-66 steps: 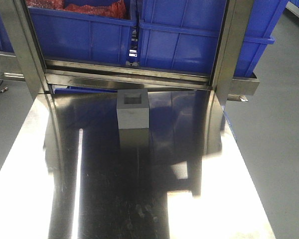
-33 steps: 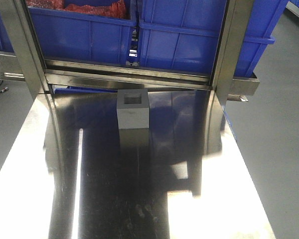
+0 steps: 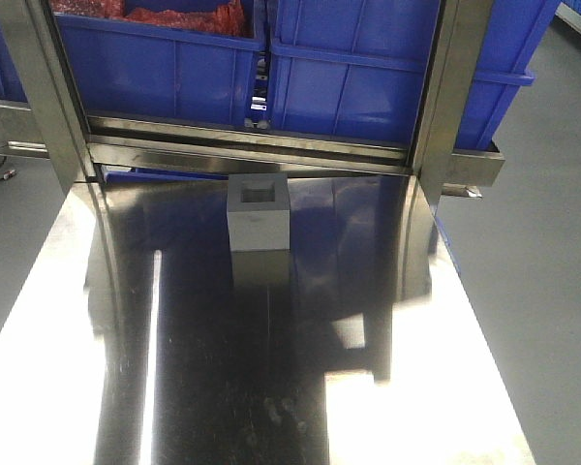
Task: Sort gray base to blue bin
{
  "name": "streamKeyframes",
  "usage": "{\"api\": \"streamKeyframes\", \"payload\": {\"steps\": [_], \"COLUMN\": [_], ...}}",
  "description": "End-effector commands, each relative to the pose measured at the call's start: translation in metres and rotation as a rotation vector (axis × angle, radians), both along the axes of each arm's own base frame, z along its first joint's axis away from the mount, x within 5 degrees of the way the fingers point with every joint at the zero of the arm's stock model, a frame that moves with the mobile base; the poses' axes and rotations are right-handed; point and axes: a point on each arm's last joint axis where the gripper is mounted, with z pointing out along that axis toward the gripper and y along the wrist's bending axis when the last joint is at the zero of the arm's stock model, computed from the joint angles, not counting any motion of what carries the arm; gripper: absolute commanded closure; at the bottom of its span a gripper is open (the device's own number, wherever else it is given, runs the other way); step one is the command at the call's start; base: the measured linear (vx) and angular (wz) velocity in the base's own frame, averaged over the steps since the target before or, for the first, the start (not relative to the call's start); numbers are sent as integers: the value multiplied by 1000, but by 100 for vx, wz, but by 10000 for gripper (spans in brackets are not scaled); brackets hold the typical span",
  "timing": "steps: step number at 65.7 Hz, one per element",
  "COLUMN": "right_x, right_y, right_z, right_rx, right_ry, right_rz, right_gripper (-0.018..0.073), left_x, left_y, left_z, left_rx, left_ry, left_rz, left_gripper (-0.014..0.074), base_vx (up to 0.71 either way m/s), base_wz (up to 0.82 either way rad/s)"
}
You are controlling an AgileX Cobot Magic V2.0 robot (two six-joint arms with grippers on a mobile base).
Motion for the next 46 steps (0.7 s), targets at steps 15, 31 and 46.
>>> {"api": "streamKeyframes", "payload": {"steps": [15,31,46], "right_x": [1,1,1], "right_y": [-1,-1,-1], "right_z": [6,6,6], "right_rx": [-24,-24,-24], "right_ry": [-72,-72,-72], "right_rz": [-9,-9,-9], "right_gripper": [564,564,564], "left_x": [-2,-3,-8], "left_y": [0,0,0], "left_z": [14,19,44], "left_rx": [-12,-12,-39], "left_ry": [-104,-140,-225], "left_rz": [0,-1,-4], "left_gripper": [603,603,603], "base_vx": [0,0,0], "base_wz": [0,0,0]}}
